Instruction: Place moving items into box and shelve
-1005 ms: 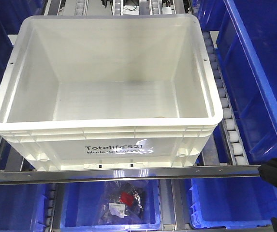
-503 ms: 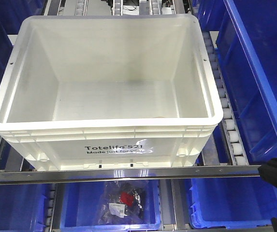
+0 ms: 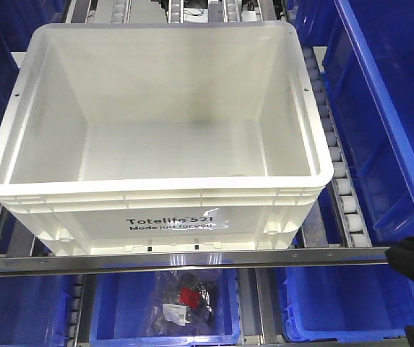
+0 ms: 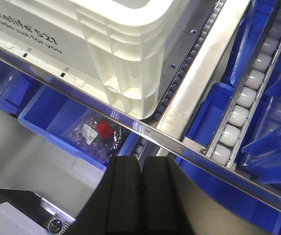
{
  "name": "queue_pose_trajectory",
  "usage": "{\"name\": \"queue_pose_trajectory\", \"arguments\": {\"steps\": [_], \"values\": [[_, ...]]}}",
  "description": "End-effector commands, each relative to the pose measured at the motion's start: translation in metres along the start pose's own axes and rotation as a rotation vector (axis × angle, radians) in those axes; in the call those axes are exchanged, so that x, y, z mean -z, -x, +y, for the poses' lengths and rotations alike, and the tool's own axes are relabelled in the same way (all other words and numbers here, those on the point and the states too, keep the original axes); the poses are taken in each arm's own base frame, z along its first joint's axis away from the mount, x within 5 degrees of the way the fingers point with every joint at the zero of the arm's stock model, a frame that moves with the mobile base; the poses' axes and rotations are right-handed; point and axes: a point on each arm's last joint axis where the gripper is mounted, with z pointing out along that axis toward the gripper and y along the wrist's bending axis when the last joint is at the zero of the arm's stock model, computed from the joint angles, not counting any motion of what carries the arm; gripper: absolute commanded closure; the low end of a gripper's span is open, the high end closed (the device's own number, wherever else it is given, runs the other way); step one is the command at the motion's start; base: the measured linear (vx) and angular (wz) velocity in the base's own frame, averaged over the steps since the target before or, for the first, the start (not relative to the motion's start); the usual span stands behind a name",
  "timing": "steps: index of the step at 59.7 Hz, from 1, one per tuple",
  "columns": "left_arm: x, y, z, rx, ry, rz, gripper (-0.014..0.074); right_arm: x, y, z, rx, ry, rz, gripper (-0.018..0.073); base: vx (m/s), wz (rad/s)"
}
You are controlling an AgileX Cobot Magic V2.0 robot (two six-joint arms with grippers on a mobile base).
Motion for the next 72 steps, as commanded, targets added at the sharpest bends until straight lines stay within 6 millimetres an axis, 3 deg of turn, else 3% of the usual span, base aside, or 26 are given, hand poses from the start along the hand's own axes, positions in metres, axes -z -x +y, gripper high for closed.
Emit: {"name": "queue_pose_trajectory", "arguments": {"steps": [1,72], "values": [[0.0004,0.0019,-0.0005,0.013,-0.001,-0.103,0.0610,0.0059,0.0116,-0.0017,0.018,-0.007,-0.087,0.0575,0.00,0.00],[0.0012,0.0081,0.0009,0.039,0.028,-0.172,0.0610,0.0057,0.0089,-0.0020,0.018,-0.011,-0.057,0.0575,0.00,0.00]]}}
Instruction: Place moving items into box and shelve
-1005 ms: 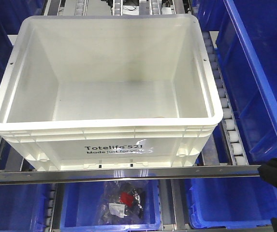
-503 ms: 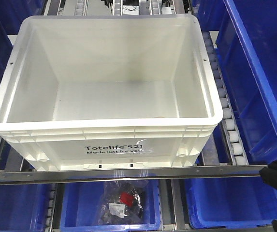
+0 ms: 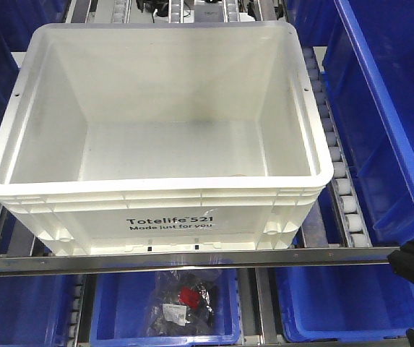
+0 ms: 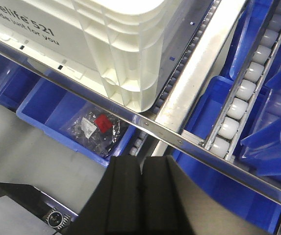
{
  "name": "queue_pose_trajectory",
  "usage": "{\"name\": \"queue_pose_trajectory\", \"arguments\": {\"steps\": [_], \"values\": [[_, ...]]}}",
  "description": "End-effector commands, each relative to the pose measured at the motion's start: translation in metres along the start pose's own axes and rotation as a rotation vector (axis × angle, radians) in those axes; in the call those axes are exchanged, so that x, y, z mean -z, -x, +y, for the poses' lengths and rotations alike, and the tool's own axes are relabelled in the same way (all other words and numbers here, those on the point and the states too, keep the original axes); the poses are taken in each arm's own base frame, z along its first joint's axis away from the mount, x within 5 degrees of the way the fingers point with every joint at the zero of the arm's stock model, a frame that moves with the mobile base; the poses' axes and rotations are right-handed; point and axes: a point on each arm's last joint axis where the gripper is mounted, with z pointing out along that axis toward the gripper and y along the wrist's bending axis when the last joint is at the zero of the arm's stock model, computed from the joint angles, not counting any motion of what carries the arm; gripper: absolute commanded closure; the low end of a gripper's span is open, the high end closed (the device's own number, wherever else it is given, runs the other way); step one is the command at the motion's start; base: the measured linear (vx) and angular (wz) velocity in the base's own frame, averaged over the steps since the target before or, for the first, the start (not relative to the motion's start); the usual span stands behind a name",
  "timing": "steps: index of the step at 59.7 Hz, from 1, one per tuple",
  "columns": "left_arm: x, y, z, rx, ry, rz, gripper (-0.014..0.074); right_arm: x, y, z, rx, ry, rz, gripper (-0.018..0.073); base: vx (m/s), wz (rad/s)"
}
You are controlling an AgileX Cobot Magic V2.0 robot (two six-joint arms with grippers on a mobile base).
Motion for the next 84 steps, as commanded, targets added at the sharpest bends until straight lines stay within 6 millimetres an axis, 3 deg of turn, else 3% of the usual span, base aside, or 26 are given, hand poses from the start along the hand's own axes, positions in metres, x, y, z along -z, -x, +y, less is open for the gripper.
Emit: {"name": "queue_pose_trajectory", "arguments": {"steps": [1,22,32,46,62,84], "values": [[0.001,-0.001,-0.001,0.013,-0.010,-0.071,0.0610,0.006,0.011,-0.002,0.017,-0.008,-0.081,0.0575,0.00,0.00],[0.001,-0.001,-0.001,0.012,-0.010,-0.071,0.0610,0.003,0.004,-0.006,-0.036,-0.039,-0.143,0.0575,0.00,0.00],[0.001,-0.001,-0.001,0.012,-0.010,-0.070,0.0610,-0.005,-0.025,-0.012,-0.191,-0.145,-0.356,0.0575,0.00,0.00],[0.001,-0.001,-0.001,0.012,-0.010,-0.070,0.0610,-0.015,-0.065,-0.015,-0.256,-0.391,-0.642,0.0575,0.00,0.00],[0.001,-0.001,-0.001,0.012,-0.010,-0.070,0.0610,-0.035,-0.098,-0.011,-0.312,-0.506,-0.796,0.0575,0.00,0.00],[0.001,0.000,-0.001,0.012,-0.010,-0.070,0.0610,-0.042,-0.103,-0.010,-0.303,-0.506,-0.834,0.0575,0.00,0.00]]}}
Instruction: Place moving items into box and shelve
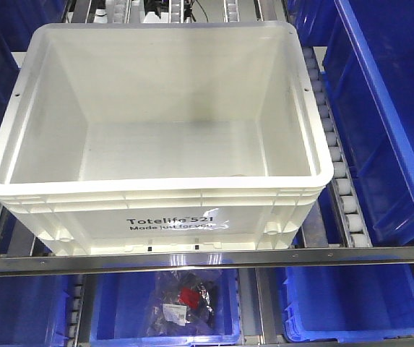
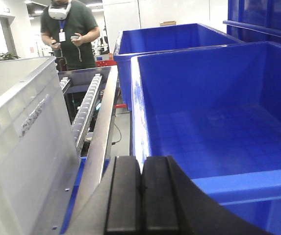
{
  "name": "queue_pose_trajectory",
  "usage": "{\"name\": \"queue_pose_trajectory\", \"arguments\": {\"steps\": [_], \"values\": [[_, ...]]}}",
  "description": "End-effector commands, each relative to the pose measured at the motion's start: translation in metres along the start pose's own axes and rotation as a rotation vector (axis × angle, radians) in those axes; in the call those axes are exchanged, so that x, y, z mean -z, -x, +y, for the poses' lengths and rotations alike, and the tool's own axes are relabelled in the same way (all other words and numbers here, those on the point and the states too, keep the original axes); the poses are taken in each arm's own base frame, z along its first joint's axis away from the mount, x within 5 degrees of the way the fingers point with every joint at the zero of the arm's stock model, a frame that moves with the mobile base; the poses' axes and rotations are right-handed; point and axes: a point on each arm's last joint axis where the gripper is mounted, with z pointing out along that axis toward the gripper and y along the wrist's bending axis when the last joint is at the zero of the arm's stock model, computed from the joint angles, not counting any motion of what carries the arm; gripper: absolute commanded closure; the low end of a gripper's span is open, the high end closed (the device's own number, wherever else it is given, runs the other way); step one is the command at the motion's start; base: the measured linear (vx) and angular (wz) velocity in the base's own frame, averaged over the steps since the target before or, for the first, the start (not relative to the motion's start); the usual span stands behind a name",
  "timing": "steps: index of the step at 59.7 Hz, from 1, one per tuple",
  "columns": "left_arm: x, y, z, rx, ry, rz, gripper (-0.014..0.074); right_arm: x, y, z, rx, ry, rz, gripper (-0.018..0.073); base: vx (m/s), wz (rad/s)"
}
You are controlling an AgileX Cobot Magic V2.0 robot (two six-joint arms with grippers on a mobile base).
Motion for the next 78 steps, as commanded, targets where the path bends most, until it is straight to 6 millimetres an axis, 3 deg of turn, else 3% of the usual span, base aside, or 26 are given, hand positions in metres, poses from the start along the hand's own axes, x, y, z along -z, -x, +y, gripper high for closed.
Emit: {"name": "queue_pose_trajectory", "arguments": {"steps": [1,11,78], "values": [[0.0008,-0.0004,-0.0008,0.012,-0.010,-0.070,0.0610,0.0009,0.0026,0.0007,0.006,0.005,-0.087,0.0575,0.00,0.00],[0.0008,-0.0004,-0.0008,0.012,-0.010,-0.070,0.0610,0.0011,0.0033,0.0023,0.096,0.031,-0.097,0.0575,0.00,0.00],[0.0008,-0.0004,-0.0008,0.012,-0.010,-0.070,0.0610,0.0011,0.0041,0.0040,0.103,0.061,-0.106,0.0575,0.00,0.00]]}}
